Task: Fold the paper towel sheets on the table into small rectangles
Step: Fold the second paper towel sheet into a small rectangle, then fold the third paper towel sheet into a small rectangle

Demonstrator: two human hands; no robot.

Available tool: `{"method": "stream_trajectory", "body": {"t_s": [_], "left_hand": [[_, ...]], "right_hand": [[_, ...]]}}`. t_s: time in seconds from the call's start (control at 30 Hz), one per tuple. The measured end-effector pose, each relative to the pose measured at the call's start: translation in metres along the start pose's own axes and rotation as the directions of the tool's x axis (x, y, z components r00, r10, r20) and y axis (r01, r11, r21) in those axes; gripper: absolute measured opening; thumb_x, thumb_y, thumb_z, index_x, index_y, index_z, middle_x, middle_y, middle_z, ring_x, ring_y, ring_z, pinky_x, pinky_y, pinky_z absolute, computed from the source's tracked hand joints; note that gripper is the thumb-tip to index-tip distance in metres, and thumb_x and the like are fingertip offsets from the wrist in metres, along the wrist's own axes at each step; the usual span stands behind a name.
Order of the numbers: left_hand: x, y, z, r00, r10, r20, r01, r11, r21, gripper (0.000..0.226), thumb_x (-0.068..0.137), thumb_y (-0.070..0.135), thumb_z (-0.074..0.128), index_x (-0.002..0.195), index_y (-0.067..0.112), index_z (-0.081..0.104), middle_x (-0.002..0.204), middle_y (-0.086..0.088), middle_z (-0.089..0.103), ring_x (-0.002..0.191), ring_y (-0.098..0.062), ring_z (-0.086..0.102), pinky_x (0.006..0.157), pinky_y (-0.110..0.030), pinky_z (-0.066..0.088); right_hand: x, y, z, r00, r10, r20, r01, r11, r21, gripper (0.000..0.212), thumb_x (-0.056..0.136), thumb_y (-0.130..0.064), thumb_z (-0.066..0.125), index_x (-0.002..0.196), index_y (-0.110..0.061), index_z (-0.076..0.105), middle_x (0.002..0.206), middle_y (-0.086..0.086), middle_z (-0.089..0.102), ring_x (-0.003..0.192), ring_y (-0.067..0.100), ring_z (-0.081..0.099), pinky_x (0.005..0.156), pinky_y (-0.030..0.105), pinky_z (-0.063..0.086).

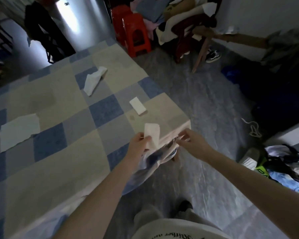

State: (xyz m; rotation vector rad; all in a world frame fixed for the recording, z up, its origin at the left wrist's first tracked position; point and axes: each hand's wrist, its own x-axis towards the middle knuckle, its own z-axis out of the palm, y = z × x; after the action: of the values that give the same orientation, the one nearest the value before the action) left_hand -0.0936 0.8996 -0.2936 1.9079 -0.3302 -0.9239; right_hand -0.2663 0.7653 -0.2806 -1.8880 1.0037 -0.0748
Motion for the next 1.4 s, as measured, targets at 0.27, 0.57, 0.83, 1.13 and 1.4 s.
{"method": "stream_trajectory", "body": {"t_s": [0.27,0.57,0.83,1.13,1.4], "left_hand": [[0.03,0.006,0.003,0.973,-0.103,-0.205,0.07,0.985,-0.159,0.017,0.092,0.004,0.052,0.109,0.006,0.051,0.092,-0.005,0.057,0.082,-0.021,0.058,0.062,-0.033,0.055],[0.085,-0.018,-0.036,0.916,-0.187,-0.356,0.197,0.98,-0.01,0.015,0.097,0.016,0.047,0.103,0.004,0.055,0.106,-0.019,0.061,0.088,-0.028,0.056,0.069,-0.034,0.045],[0.112,-0.017,-0.054,0.928,-0.093,-0.36,0.22,0.917,0.333,0.016,0.092,0.018,0.053,0.103,0.008,0.059,0.098,-0.011,0.064,0.082,-0.023,0.057,0.067,-0.031,0.045],[0.121,-0.02,-0.053,0.912,0.29,-0.289,0.048,0.625,0.779,0.039,0.064,0.009,0.073,0.1,0.013,0.058,0.097,-0.01,0.054,0.086,-0.033,0.056,0.064,-0.036,0.045],[0.132,0.014,-0.031,0.907,0.324,-0.269,-0.017,0.667,0.745,0.025,0.079,0.016,0.063,0.104,0.018,0.058,0.115,-0.005,0.05,0.107,-0.027,0.048,0.086,-0.037,0.038]], "right_hand": [[0.049,-0.009,-0.031,0.994,-0.077,0.078,0.079,0.996,-0.029,0.021,0.09,-0.019,0.06,0.111,-0.015,0.06,0.107,0.001,0.062,0.087,0.014,0.057,0.07,0.021,0.042],[0.117,-0.05,-0.01,0.965,-0.143,0.221,0.172,0.978,-0.119,0.019,0.089,-0.026,0.059,0.107,-0.021,0.06,0.106,0.0,0.059,0.091,0.017,0.058,0.078,0.027,0.046],[0.18,-0.097,-0.001,0.93,-0.165,0.327,0.235,0.954,-0.185,0.014,0.091,-0.028,0.057,0.104,-0.024,0.059,0.107,-0.001,0.058,0.084,0.016,0.061,0.063,0.023,0.044],[0.223,-0.11,0.015,0.916,-0.16,0.367,0.252,0.943,-0.219,0.015,0.09,-0.024,0.057,0.104,-0.023,0.059,0.102,-0.002,0.058,0.086,0.015,0.059,0.066,0.023,0.045],[0.241,-0.097,0.0,0.92,-0.199,0.338,0.282,0.934,-0.218,0.022,0.089,-0.024,0.057,0.111,-0.023,0.057,0.11,-0.001,0.056,0.089,0.014,0.054,0.074,0.026,0.044]]}}
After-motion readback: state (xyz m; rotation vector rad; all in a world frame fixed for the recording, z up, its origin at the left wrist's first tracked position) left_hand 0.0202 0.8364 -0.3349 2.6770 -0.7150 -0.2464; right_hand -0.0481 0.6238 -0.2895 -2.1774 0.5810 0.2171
